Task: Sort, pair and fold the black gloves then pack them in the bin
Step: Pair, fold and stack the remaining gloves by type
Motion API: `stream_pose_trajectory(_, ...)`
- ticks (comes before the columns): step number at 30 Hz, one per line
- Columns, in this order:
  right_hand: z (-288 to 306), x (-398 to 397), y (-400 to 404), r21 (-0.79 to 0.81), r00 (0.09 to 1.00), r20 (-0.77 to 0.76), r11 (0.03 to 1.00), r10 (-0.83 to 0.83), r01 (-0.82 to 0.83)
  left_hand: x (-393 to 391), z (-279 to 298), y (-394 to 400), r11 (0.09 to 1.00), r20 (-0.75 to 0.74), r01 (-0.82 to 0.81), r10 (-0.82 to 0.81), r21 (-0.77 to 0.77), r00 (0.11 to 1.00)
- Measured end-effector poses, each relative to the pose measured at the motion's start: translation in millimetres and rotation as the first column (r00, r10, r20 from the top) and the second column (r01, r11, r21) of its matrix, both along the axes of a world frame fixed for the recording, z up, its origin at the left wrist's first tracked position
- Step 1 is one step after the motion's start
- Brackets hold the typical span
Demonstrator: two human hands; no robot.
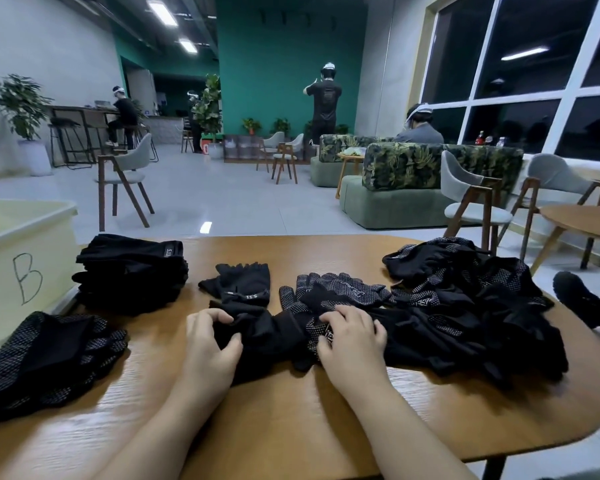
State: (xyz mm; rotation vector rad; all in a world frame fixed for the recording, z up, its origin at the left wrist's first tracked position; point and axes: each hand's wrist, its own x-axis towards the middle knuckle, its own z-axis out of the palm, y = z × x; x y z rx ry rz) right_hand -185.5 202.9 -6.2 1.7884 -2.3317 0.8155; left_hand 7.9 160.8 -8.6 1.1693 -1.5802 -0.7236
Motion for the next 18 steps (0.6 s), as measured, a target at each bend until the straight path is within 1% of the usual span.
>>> stream_pose_trajectory(3, 1, -2, 1, 0.035, 1.0, 0.008, 0.999, -0.029, 0.029, 3, -2, -3, 1.0, -0.066, -0.009, 0.01, 0.013, 0.998)
stream_pose_trajectory(6, 1, 2, 2, 0.024, 0.999, -0.005, 0.998, -0.051, 0.051, 4, 1, -1, 1.0, -0.146, -0.008, 0.004, -0.027, 0.989)
stream_pose_trajectory(8, 1, 0, 1, 0.008, 0.998, -0.008, 0.998, -0.065, 0.065, 10, 7, -1, 1.0, -0.242, -0.001, 0.003, 0.006, 0.97)
stream_pose_trajectory(10, 1, 0, 1, -0.002, 0.998, -0.018, 0.998, -0.06, 0.06, 26, 7, -8, 0.997, -0.291, 0.012, 0.012, 0.081, 0.957)
stream_pose_trajectory(11, 1, 1, 1, -0.009, 0.998, -0.027, 0.998, -0.056, 0.056, 36, 5, -13, 0.994, -0.262, 0.004, 0.024, 0.108, 0.965)
stream_pose_trajectory(12, 0, 2, 1, -0.031, 0.998, -0.031, 0.998, -0.051, 0.051, 46, 3, -16, 0.994, -0.186, -0.012, 0.033, 0.113, 0.982)
stream_pose_trajectory(13, 0, 3, 1, -0.061, 0.998, -0.031, 0.997, -0.047, 0.045, 54, 2, -18, 0.993, -0.06, -0.048, 0.055, 0.111, 0.997)
stream_pose_trajectory(14, -1, 3, 0, -0.099, 0.999, -0.026, 0.994, -0.045, 0.043, 58, 0, -19, 0.991, 0.068, -0.099, 0.093, 0.093, 0.993)
stream_pose_trajectory(15, -3, 4, -2, -0.137, 0.999, -0.019, 0.99, -0.048, 0.045, 59, 0, -18, 0.986, 0.163, -0.158, 0.147, 0.052, 0.976)
stream_pose_trajectory(16, -4, 5, -3, -0.173, 0.998, -0.014, 0.984, -0.054, 0.05, 59, -2, -19, 0.978, 0.215, -0.208, 0.208, -0.022, 0.954)
stream_pose_trajectory(17, -4, 6, -3, -0.204, 0.998, -0.009, 0.977, -0.06, 0.057, 58, -1, -17, 0.967, 0.237, -0.229, 0.25, -0.116, 0.939)
stream_pose_trajectory(18, -4, 6, -4, -0.228, 0.998, 0.002, 0.972, -0.064, 0.063, 55, 1, -13, 0.959, 0.244, -0.201, 0.248, -0.201, 0.937)
